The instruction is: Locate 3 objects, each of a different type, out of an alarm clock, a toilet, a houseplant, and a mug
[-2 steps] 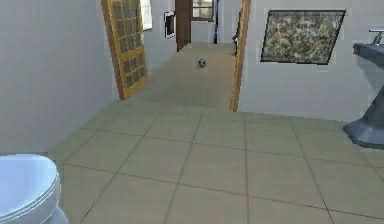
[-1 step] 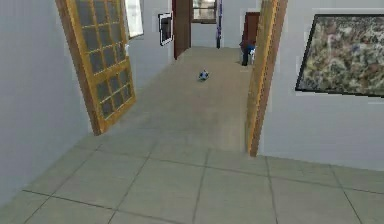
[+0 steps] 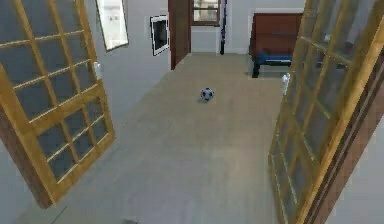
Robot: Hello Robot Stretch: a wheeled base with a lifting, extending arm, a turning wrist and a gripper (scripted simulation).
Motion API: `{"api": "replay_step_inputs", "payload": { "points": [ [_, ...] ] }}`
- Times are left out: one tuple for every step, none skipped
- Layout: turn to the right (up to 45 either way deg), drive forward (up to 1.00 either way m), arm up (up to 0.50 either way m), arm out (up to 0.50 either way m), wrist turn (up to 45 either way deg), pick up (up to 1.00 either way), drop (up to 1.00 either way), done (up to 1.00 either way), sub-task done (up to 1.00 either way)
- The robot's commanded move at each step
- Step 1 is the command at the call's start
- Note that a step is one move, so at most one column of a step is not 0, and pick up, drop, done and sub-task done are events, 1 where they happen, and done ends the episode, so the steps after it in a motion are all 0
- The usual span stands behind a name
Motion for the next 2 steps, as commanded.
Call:
{"api": "replay_step_inputs", "payload": {
  "points": [
    [0.0,0.60,0.00,0.00,0.0,0.00,0.00,0.00,0.00],
    [9.0,0.00,0.00,0.00,0.0,0.00,0.00,0.00,0.00]
  ]
}}
